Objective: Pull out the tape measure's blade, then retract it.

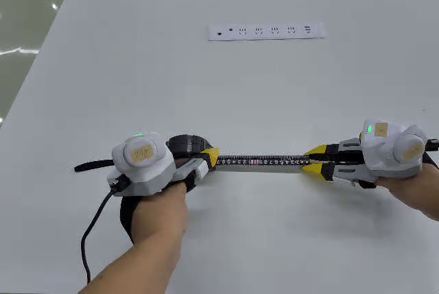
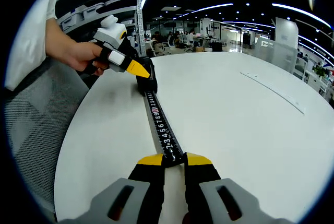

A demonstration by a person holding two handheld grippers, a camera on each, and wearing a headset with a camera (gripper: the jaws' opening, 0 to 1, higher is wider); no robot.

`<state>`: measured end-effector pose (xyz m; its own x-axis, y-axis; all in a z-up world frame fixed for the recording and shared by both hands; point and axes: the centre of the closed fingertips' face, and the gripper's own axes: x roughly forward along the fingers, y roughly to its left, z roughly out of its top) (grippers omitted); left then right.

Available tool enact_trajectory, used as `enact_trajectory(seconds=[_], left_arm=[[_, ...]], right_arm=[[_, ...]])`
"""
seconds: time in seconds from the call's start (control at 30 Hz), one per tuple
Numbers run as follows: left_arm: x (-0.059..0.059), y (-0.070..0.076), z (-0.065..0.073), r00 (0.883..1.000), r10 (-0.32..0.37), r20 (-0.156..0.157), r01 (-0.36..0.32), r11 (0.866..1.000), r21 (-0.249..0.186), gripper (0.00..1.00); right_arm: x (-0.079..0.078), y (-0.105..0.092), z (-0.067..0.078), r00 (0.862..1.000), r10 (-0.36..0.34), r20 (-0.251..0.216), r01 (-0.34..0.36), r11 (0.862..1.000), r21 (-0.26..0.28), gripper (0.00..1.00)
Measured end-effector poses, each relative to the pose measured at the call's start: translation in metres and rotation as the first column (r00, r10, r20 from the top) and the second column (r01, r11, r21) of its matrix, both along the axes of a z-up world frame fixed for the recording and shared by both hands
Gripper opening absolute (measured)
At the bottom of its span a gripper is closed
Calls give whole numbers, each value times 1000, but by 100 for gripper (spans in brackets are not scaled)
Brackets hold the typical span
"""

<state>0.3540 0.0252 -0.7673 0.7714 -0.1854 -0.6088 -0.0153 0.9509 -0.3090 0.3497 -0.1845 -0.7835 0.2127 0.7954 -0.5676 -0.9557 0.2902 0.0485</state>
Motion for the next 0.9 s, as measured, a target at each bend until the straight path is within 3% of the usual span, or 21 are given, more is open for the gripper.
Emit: enact_trajectory(seconds=[0.67, 0.9], left_arm=[[2, 1, -1, 1000, 2, -5, -2, 1000, 8, 59], [2, 0, -1, 1000, -3, -11, 4, 1000, 24, 59]], right_arm=[[-1, 13, -3, 1000, 14, -21, -14, 1000, 10, 9], [-2, 27, -3, 999, 31, -24, -30, 999, 29, 9]])
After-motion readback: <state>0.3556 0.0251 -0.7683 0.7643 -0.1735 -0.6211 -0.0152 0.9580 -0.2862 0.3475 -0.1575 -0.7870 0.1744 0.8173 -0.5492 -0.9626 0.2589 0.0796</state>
